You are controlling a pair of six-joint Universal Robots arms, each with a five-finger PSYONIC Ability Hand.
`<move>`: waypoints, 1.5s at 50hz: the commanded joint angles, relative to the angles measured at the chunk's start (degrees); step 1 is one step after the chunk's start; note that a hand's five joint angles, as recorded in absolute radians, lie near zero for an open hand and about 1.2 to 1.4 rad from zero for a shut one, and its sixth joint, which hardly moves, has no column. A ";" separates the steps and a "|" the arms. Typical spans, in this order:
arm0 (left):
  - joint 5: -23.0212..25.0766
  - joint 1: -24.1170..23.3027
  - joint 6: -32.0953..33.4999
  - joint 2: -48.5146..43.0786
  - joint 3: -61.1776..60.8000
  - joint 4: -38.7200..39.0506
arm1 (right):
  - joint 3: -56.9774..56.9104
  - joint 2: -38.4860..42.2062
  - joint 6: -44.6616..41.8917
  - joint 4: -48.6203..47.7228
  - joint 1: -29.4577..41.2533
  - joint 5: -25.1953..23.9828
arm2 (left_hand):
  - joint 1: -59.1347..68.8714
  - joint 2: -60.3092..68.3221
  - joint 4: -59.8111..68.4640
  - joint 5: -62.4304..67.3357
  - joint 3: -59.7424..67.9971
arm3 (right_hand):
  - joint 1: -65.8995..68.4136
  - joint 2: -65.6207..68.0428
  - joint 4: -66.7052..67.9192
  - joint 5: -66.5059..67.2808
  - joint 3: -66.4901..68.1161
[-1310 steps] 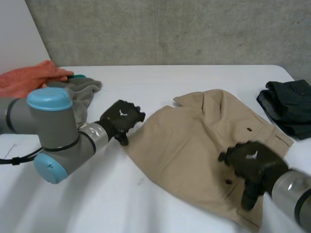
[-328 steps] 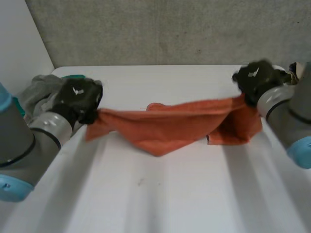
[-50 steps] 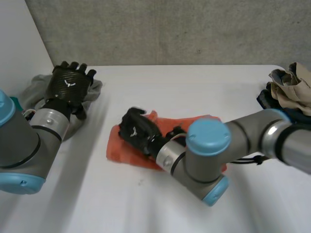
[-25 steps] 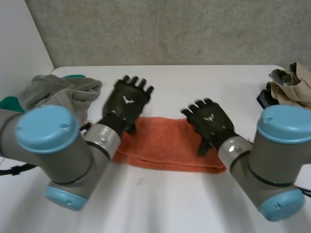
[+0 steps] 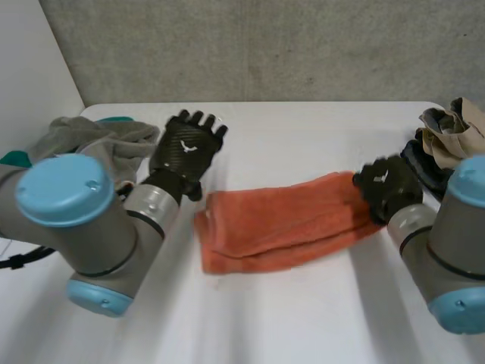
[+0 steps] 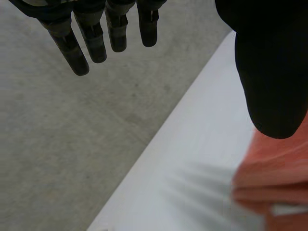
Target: Fold the laundry.
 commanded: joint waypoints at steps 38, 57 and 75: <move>-2.32 -6.76 -18.71 -0.28 4.64 -7.55 | -16.45 1.83 32.55 14.21 9.23 -13.18 | 1.39 0.71 0.97 -0.10 0.55 | -52.60 -57.37 -58.41 -56.07 -57.87; -18.15 -12.49 -21.27 -15.32 9.66 -19.08 | -28.77 20.21 21.13 26.27 8.52 -11.17 | 1.56 0.88 1.14 0.07 0.72 | -48.31 -53.08 -54.12 -51.79 -53.58; -3.84 -6.60 -21.00 -1.61 15.28 -19.87 | -10.50 4.49 14.71 8.70 10.54 -7.65 | 0.04 -0.63 -0.38 -1.44 -0.79 | -47.98 -52.75 -53.78 -51.45 -53.24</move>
